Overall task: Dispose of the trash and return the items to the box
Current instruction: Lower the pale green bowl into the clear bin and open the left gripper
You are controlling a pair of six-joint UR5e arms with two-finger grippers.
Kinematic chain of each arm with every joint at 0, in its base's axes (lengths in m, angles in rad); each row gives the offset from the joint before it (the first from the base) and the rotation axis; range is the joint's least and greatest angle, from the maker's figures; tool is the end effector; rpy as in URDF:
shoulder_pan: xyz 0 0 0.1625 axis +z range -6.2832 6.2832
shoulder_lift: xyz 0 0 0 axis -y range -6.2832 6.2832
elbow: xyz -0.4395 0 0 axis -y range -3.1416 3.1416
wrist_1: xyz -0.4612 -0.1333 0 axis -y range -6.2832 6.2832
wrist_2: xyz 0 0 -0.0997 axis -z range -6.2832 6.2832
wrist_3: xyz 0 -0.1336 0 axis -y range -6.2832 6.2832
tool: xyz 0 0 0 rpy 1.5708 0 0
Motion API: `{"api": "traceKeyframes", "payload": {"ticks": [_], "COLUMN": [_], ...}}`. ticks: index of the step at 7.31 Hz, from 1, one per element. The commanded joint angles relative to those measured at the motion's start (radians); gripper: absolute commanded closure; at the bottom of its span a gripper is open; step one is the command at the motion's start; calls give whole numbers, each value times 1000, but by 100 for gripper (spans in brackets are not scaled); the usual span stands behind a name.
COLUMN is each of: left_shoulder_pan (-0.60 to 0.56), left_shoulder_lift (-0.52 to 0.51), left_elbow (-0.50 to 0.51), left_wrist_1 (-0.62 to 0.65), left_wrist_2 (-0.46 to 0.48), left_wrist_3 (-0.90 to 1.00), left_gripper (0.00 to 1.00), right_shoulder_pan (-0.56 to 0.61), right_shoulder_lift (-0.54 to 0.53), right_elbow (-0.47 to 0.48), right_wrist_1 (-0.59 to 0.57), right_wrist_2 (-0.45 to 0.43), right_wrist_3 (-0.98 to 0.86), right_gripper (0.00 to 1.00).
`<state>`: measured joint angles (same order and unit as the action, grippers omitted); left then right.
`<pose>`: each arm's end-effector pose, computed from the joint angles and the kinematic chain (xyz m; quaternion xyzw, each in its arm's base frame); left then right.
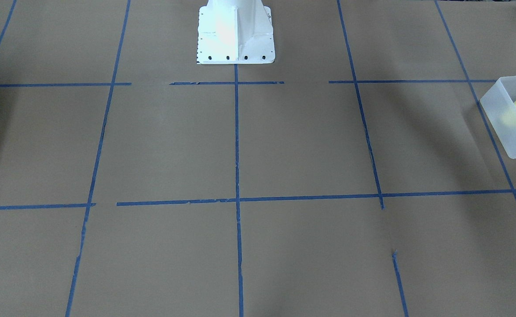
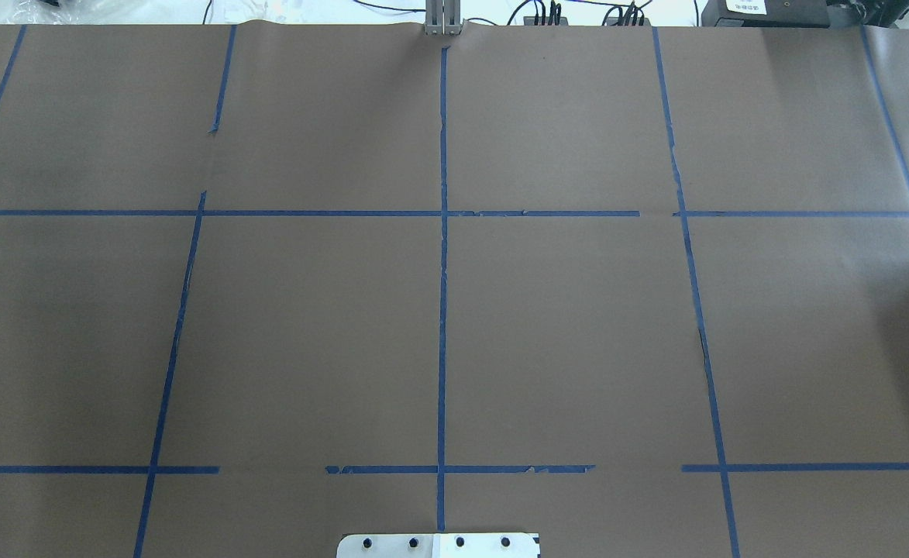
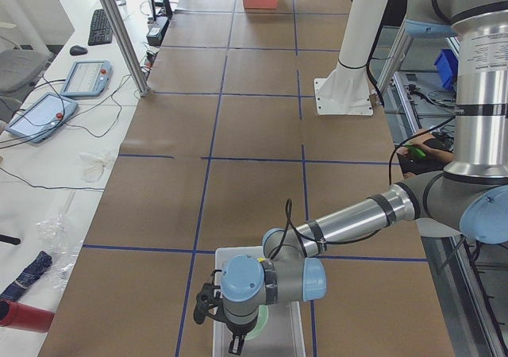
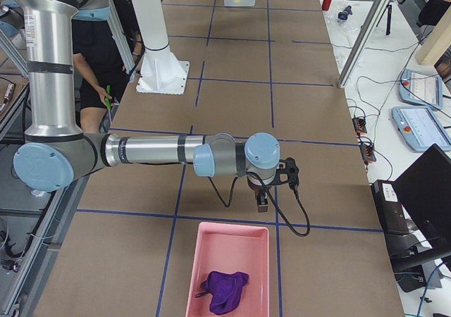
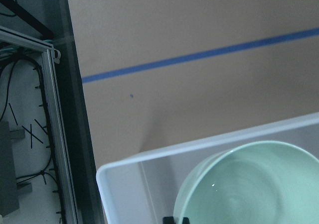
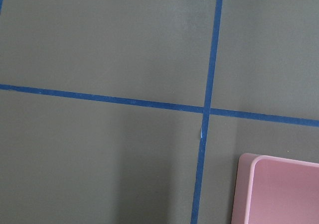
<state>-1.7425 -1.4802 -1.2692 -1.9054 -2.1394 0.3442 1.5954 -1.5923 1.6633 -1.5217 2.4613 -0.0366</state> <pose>-0.1424 -0.4619 0.8946 0.0448 0.2781 0.0746 0.9566 0.0432 -0.5587 0.6407 0.0673 -0.4281 -0.0312 0.9007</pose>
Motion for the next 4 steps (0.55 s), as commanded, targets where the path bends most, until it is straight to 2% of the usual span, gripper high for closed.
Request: {"api": "traceKeyframes", "payload": {"ticks": [1,2,3,4], "left_shoulder_pan": [1,1,0,0], "left_shoulder_lift": [6,11,9,-5], "left_elbow": [4,-5,-24,-74], "left_wrist_1": [-15,-14,-15,-17], "left_wrist_2": [0,-4,-17,-69], "left_wrist_3": [-2,-1,-2,-39], "left_gripper": [20,0,0,0], "right_shoulder_pan": [1,0,0,0], "right_shoulder_lift": [0,0,0,0], "right_elbow": [3,3,3,3], "right_wrist_1": [0,0,0,0], "right_wrist_2": [-1,-1,-1,-1], "right_wrist_3": [0,0,0,0], "right_gripper": [0,0,0,0]}}
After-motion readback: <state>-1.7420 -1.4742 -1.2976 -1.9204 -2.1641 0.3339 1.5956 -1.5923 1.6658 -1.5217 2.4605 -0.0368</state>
